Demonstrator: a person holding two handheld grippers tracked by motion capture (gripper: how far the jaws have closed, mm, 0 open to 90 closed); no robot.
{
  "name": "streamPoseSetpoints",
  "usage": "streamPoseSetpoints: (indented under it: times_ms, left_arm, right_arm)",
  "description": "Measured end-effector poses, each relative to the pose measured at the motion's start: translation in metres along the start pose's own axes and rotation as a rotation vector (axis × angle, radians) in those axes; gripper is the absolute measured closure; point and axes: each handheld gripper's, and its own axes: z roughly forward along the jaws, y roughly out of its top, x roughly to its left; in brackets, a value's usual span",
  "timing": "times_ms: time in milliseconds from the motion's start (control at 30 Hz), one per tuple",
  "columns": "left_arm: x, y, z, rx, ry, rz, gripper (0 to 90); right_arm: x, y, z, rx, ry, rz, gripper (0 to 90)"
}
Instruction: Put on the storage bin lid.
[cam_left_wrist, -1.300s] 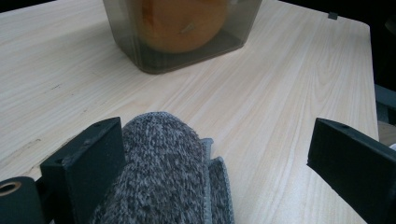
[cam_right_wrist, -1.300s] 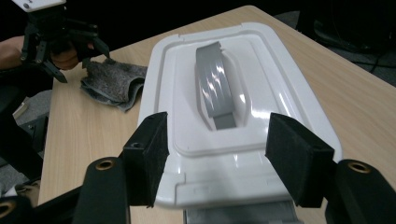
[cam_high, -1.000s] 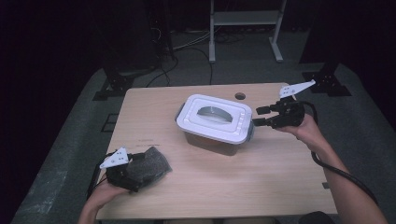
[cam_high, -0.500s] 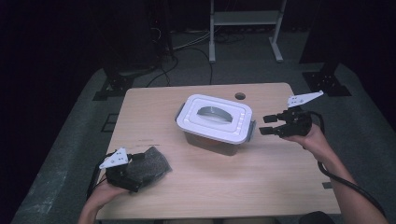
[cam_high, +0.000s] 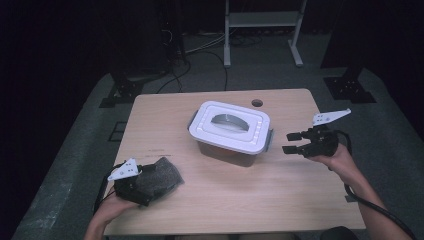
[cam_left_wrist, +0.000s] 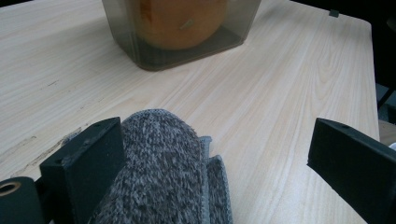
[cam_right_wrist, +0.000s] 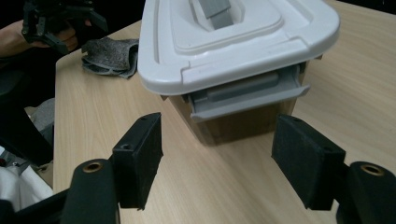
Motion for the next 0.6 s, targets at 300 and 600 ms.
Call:
streamPoseSetpoints:
  times_ms: [300,600]
  left_arm:
    - [0.000,0.000,0.000,-0.002,0.003,-0.001,2.9]
    - [0.000,0.000,0.000,-0.002,0.002,-0.001,2.9]
  right_arm:
    - [-0.001,-0.016,0.000,0.001,-0.003,0.030,30.8]
    - [-0.003,-0.030,-0.003,-0.009,-0.011,0.049,30.5]
